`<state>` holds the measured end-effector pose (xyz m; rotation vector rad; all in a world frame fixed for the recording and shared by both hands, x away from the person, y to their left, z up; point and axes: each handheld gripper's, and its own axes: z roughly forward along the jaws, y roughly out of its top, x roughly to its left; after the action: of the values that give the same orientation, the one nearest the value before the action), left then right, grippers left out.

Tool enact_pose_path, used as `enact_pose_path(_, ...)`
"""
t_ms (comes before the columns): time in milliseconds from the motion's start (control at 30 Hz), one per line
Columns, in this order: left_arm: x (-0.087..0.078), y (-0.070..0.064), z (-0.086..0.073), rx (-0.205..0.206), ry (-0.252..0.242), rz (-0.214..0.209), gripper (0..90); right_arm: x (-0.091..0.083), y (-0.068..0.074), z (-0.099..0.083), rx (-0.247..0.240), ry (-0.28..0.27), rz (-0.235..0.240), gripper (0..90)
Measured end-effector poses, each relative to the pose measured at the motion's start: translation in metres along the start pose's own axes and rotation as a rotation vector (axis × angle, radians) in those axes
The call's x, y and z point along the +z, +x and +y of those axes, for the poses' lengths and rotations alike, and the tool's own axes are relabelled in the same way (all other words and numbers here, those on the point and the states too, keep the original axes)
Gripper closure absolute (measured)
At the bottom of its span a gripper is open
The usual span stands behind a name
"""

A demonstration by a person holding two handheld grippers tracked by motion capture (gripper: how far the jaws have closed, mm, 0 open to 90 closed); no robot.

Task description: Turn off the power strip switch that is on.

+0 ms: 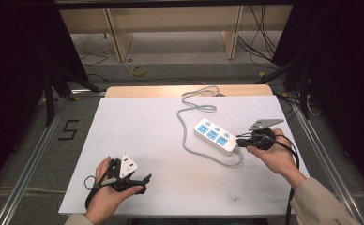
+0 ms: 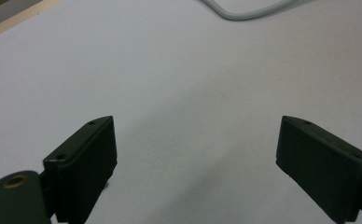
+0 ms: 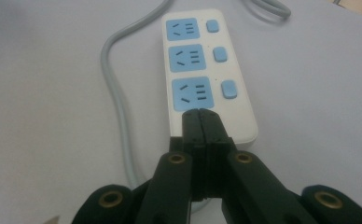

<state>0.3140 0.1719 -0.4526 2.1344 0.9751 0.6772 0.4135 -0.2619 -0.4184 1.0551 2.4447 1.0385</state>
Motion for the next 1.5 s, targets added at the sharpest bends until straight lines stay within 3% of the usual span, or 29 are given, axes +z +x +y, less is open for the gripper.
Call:
enact_pose_path(533,0.000,0.000,0.000,-0.005,0.000,0.000,12.1,-0.007,0.003,-0.016,0.012,-0.014,0.006,84.8)
enact_pose_path(1100,-0.001,0.000,0.000,-0.004,-0.006,0.005,12.4,-0.017,0.008,-0.047,0.046,-0.061,0.030,59.0)
enact_pose_path(1500,-0.001,0.000,0.000,-0.009,-0.007,0.000,12.7,-0.025,0.023,-0.069,0.013,-0.074,0.030,43.6)
